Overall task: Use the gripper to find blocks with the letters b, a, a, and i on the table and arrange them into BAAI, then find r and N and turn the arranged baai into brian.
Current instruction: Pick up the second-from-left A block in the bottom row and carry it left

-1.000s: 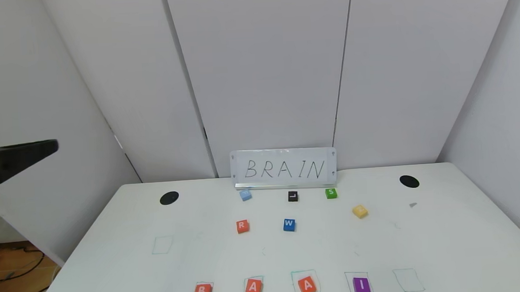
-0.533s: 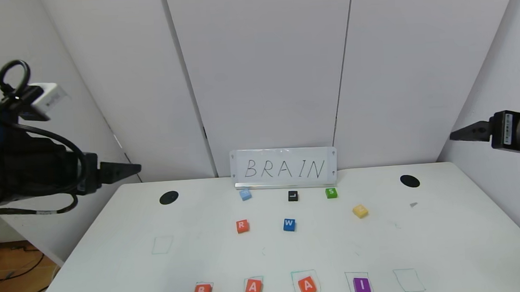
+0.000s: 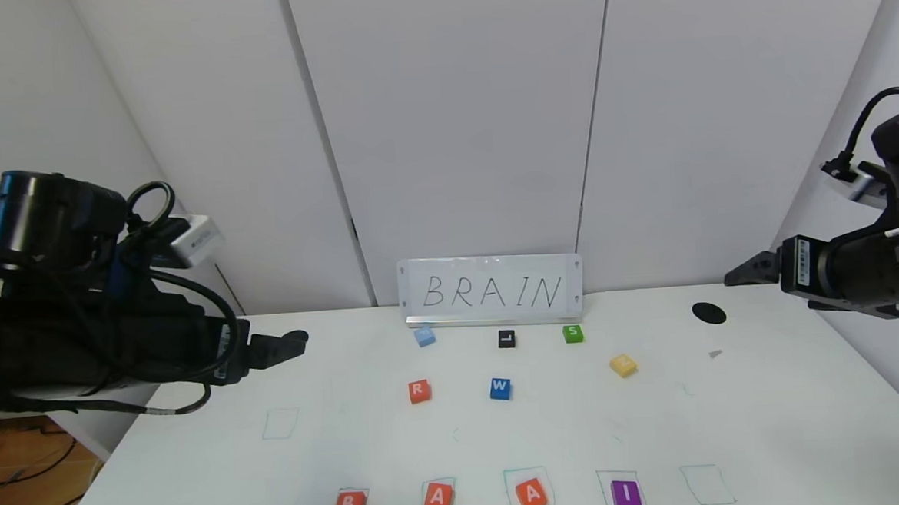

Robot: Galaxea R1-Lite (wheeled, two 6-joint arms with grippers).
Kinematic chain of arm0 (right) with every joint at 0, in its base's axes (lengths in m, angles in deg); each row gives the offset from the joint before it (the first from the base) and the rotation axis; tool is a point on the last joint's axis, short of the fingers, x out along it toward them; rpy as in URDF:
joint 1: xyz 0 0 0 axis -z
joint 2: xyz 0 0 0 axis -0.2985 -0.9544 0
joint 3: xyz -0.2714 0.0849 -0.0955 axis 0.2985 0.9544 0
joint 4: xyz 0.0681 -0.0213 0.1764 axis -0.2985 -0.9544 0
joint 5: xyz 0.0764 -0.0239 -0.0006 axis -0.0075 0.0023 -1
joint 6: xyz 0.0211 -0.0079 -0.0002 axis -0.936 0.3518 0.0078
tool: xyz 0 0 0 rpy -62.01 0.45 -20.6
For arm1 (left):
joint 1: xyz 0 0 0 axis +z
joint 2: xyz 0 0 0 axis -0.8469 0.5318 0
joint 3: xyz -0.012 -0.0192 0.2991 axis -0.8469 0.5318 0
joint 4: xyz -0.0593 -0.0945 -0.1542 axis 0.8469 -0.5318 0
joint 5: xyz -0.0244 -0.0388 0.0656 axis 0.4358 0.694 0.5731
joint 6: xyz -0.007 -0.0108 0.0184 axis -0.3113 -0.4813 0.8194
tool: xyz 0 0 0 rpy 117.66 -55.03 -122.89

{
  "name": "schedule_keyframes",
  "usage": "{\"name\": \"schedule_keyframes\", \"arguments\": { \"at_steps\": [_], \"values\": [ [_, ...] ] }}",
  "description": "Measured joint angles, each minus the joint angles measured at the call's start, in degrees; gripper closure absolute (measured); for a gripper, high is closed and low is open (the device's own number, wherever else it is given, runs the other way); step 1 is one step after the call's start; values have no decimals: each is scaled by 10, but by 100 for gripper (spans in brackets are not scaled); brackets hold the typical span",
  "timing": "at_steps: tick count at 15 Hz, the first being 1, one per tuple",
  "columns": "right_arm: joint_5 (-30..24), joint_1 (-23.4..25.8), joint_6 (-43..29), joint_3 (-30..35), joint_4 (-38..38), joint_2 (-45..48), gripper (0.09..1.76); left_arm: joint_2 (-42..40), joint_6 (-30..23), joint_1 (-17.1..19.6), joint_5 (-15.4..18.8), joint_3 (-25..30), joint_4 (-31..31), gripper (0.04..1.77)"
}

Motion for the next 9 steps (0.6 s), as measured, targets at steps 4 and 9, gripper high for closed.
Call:
{"name": "schedule_keyframes", "arguments": {
  "at_steps": [4, 9],
  "values": [
    [0, -6, 1, -1, 1, -10, 14, 9, -90, -107, -59, 15, -30, 9],
    [1, -9, 2, -2, 0, -12, 14, 78, -234, -240, -105, 23, -33, 9]
  ]
}}
